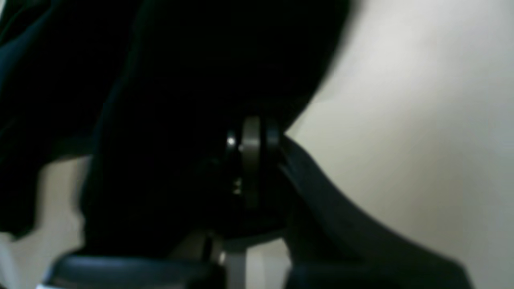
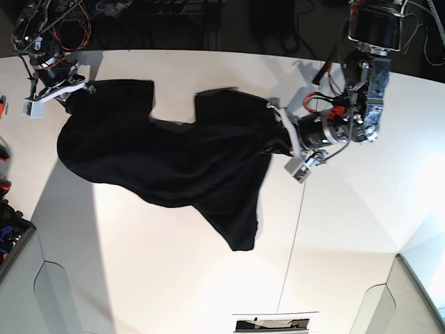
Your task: Layout the t-shirt on the table in an organized manner, then fold the t-shirt properly
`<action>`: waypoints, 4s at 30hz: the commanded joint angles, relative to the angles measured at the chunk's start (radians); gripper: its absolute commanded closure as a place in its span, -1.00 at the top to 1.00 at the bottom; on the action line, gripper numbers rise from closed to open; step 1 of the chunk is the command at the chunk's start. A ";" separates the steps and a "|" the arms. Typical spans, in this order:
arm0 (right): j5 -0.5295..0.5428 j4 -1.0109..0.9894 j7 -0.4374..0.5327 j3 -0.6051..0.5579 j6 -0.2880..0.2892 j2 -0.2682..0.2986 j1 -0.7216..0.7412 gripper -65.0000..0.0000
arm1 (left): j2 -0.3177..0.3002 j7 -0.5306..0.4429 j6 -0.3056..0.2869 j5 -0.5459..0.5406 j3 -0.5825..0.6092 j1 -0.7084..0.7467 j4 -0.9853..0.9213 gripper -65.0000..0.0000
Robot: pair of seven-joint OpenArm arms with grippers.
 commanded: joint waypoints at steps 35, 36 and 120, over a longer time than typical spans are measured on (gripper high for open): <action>0.225 0.023 -0.086 0.211 0.029 0.240 0.074 -0.27 | -0.427 -0.064 0.188 0.008 -0.311 -0.205 0.350 -1.00; 0.232 0.023 -0.087 0.211 0.035 0.223 0.074 -0.26 | -0.427 -0.067 0.188 0.001 -0.307 -0.210 0.353 -1.00; -0.136 -0.064 0.126 -0.522 0.046 -0.188 0.240 -1.00 | -0.338 0.220 -0.001 -0.619 -0.242 0.058 -0.129 0.08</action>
